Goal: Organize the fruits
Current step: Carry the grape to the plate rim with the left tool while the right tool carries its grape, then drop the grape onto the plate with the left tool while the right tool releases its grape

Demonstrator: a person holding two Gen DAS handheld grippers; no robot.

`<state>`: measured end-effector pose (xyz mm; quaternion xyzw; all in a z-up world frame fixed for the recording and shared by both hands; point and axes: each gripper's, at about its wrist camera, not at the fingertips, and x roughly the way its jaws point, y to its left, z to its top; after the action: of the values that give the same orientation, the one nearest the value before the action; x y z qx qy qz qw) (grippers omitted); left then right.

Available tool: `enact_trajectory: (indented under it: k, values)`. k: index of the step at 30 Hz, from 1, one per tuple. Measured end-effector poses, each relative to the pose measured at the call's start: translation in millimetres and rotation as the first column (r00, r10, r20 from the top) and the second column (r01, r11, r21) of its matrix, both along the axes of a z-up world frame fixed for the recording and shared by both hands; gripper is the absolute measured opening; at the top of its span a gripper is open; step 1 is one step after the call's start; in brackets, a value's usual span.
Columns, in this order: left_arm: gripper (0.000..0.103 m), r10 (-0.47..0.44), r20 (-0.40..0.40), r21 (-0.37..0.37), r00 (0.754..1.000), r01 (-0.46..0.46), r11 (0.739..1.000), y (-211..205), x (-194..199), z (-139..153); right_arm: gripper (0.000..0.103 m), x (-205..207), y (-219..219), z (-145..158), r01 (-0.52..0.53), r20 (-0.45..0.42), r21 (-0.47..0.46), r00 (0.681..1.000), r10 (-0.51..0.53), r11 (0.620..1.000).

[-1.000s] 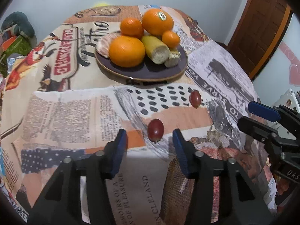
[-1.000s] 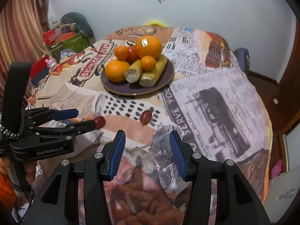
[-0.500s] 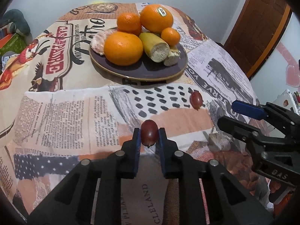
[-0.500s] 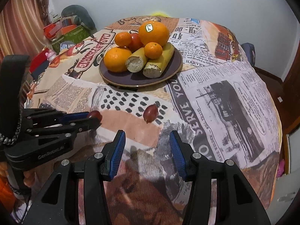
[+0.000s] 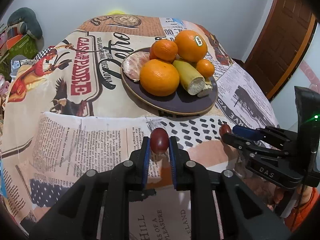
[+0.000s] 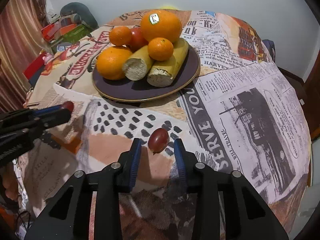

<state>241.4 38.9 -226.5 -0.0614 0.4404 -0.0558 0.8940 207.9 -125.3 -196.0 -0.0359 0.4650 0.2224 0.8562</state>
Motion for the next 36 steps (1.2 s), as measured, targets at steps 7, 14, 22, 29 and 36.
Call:
enact_trajectory:
  k: [7, 14, 22, 29, 36]
  values:
    - [0.018, 0.002, 0.007, 0.0, 1.0, -0.002, 1.0, 0.7, 4.4, -1.2, 0.018, -0.1, 3.1, -1.1, -0.014, -0.006, 0.005, 1.0, 0.014, 1.0]
    - [0.018, 0.003, 0.031, -0.003, 1.0, -0.003, 1.0, 2.7, 3.9, 7.0, 0.018, 0.4, 6.8, 7.7, -0.023, 0.021, 0.007, 1.0, 0.023, 1.0]
    - [0.018, -0.005, 0.064, -0.014, 0.998, 0.006, 1.0, 1.5, 16.2, 18.8, 0.018, 6.2, 17.4, 30.4, -0.04, 0.081, 0.05, 0.996, 0.036, 0.998]
    - [0.018, -0.027, 0.061, -0.018, 0.998, 0.028, 0.999, -5.0, 33.0, 14.3, 0.018, 19.4, 28.5, 29.8, -0.046, 0.091, 0.058, 0.995, 0.041, 0.997]
    - [0.018, -0.058, 0.045, -0.013, 0.997, 0.058, 0.998, -14.3, 49.1, 4.6, 0.018, 31.1, 32.1, 24.0, -0.04, 0.089, 0.057, 0.995, 0.035, 0.998]
